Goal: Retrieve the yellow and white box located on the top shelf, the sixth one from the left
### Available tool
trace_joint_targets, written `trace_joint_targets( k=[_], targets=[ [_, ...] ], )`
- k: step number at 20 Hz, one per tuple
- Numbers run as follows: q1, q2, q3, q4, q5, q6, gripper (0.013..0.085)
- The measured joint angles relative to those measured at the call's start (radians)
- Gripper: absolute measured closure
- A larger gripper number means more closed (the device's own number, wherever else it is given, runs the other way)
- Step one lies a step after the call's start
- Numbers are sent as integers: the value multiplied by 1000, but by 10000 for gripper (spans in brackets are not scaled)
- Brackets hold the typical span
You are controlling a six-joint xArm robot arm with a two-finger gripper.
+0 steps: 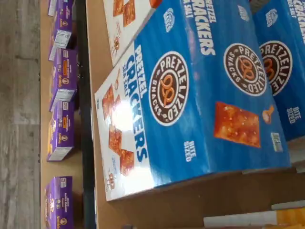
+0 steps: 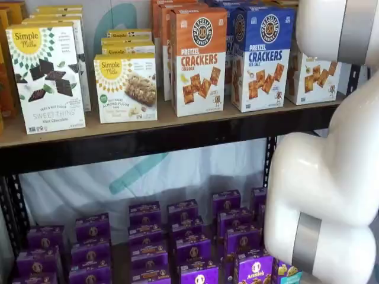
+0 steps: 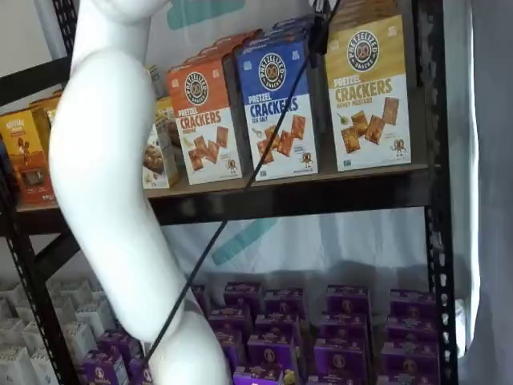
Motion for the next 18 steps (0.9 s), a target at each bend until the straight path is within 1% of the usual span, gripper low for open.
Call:
trace_joint_targets(
  k=[3,7,13,18],
  targets=[
    [18,8,-9,-11,-21,6,130],
    [34,30,-40,-29,-23,15,130],
    [48,45,-57,-58,-46,8,130],
    [60,62,-68,-91,-58,-1,130]
  ],
)
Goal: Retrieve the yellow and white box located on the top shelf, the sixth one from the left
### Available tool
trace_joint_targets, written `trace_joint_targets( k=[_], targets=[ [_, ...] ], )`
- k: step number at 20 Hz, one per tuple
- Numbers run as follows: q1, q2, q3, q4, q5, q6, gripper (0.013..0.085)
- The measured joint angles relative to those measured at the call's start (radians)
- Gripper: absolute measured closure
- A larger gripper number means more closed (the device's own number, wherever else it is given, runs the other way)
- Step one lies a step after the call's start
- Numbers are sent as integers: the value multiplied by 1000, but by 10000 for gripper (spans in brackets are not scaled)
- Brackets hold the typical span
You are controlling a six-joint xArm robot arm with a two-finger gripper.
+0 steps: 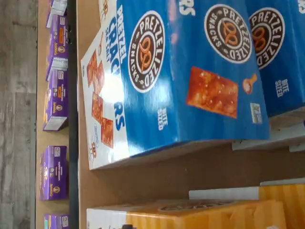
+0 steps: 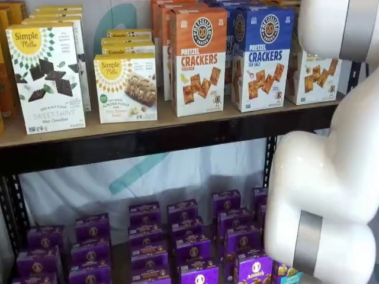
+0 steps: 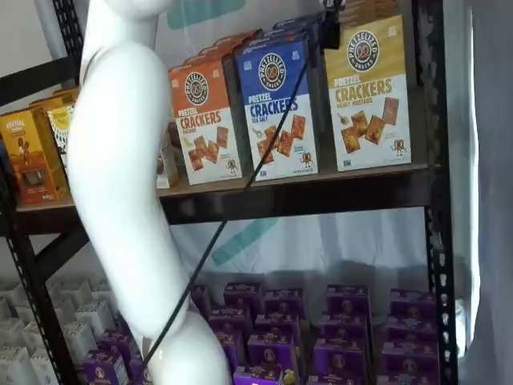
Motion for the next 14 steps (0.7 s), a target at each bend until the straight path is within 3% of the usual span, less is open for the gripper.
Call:
trace_joint_targets(
  k=[11,14],
  targets=[
    [42,9,12,-55,-57,-1,130],
    [67,46,-48,-112,-14,13,130]
  ],
)
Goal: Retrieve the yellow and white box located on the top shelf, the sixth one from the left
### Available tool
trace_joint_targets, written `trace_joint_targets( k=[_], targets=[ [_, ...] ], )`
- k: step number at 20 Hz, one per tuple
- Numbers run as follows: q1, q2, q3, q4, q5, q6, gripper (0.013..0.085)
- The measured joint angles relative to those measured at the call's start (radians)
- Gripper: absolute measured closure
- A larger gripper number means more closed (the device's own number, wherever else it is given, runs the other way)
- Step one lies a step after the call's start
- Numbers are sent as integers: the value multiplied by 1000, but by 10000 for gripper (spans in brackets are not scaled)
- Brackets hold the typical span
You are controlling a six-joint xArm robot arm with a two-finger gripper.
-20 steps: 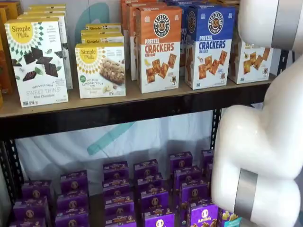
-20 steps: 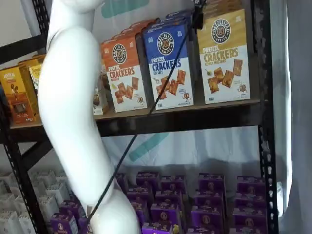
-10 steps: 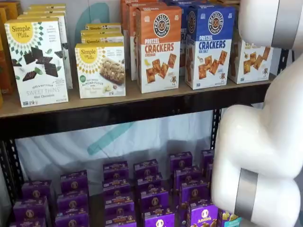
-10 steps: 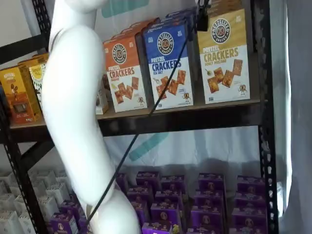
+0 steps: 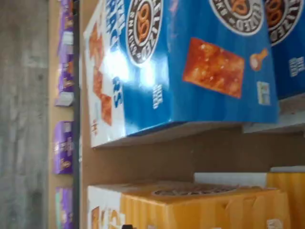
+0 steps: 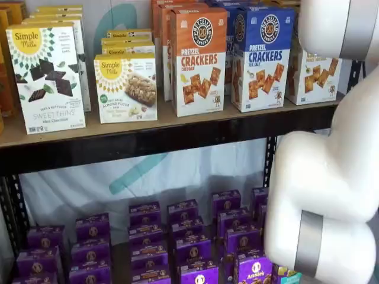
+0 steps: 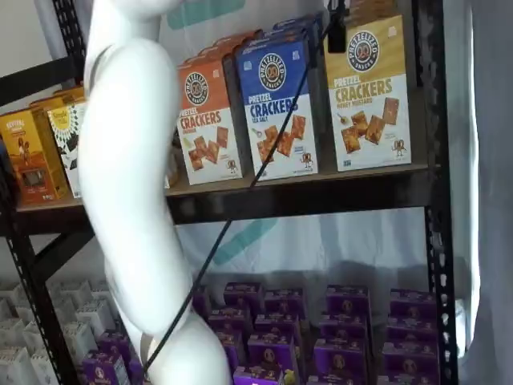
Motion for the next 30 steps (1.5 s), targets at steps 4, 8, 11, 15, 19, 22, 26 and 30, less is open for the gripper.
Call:
trace_joint_targets(
  k=[4,8,11,15,19,22,26,30],
  targets=[
    [19,29,-43,-47,26,7,130],
    [27,41,-58,-63,29,9,130],
    [39,42,-58,-93,25,9,130],
    [52,36,-47,-121,19,9,130],
    [61,29,-39,-138,23,13,130],
    [69,26,-39,-158,33,15,130],
    [79,6,-11,-183,23,14,130],
    [86,-18,29,-201,3,12,130]
  ],
)
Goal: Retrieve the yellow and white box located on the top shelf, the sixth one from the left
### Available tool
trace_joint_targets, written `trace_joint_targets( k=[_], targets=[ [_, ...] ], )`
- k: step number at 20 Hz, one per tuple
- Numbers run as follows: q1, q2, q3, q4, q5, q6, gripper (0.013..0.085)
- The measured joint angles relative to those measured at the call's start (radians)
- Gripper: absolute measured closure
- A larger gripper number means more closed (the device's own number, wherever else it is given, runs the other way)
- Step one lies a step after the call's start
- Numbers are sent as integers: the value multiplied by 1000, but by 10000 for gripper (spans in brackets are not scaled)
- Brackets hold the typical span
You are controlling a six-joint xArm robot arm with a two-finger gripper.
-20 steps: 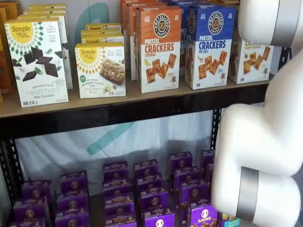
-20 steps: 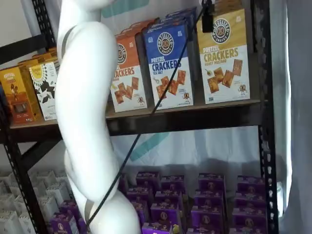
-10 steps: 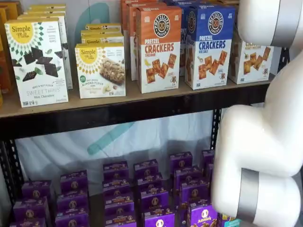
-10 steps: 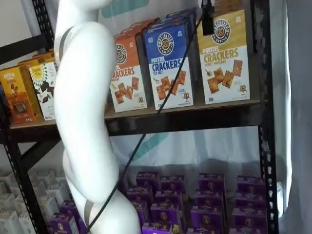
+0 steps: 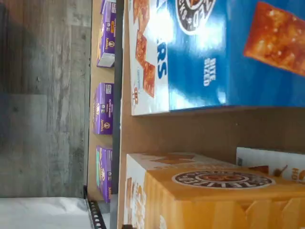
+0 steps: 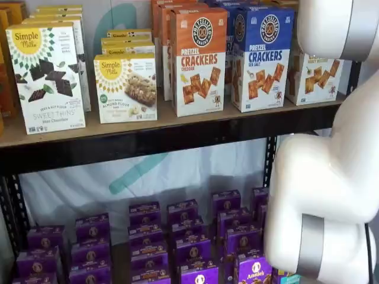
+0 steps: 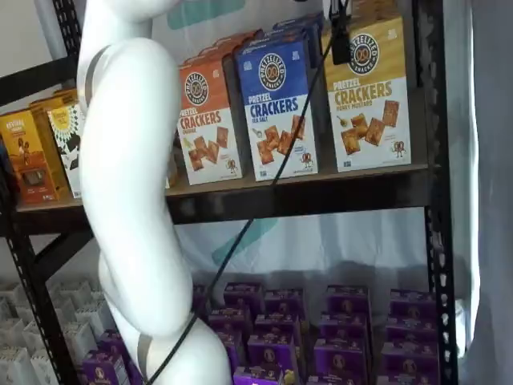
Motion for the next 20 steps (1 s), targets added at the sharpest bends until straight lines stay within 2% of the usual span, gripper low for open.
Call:
trace_joint_targets(
  k=[11,13,14,15,20],
  targets=[
    [-1,1,4,-10,9,-3,130],
    [-4,3,2,-11,13,-5,210],
    [-4,3,1,-11,14,-6,210],
    [-5,4,1,-11,16,-7,250],
    [-11,5,0,-10,19,-11,250]
  ],
)
